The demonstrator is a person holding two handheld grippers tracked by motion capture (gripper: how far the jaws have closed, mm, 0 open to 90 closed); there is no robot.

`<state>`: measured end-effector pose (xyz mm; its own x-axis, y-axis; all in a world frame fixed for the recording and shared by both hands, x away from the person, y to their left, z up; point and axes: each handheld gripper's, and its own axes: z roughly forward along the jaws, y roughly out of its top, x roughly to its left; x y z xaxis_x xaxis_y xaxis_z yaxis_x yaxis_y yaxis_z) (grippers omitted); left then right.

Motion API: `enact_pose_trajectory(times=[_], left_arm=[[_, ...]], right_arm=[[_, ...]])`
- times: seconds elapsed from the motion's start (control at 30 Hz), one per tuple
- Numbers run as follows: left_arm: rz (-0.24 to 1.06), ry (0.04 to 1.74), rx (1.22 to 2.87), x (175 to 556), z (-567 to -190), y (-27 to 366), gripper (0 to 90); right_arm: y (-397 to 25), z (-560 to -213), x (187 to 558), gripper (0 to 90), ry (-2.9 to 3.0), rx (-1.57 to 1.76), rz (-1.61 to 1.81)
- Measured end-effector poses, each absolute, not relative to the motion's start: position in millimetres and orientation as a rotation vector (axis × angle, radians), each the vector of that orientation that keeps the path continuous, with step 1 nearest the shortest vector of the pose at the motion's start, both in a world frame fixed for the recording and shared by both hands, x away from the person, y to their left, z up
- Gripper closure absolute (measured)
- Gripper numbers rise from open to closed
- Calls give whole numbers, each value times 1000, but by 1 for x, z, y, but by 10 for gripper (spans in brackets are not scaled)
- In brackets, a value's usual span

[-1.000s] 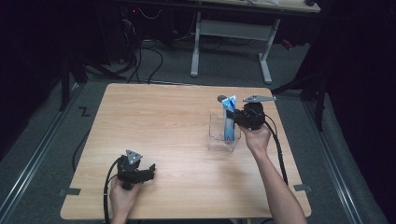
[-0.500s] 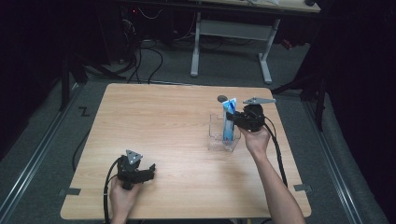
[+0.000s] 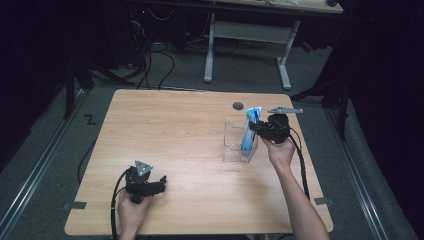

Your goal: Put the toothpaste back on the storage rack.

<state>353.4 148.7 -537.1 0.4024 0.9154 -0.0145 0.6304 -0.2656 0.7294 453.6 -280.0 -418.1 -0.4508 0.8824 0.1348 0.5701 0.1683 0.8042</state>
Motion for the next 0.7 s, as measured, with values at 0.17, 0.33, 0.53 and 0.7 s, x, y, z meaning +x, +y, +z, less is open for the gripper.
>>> enact_pose_trajectory(times=[0.17, 0.33, 0.53, 0.7], left_arm=[[552, 1314, 1999, 353, -537, 149, 155], [552, 1315, 1999, 353, -537, 149, 155], [552, 1314, 1999, 353, -537, 149, 155], [552, 1315, 1999, 353, -537, 149, 155]], right_arm=[[-280, -418, 452, 655, 2073, 1363, 1147], [-281, -419, 452, 564, 2073, 1371, 1141], [-286, -418, 448, 500, 2051, 1369, 1141], [-289, -413, 443, 490, 2040, 1350, 1160]])
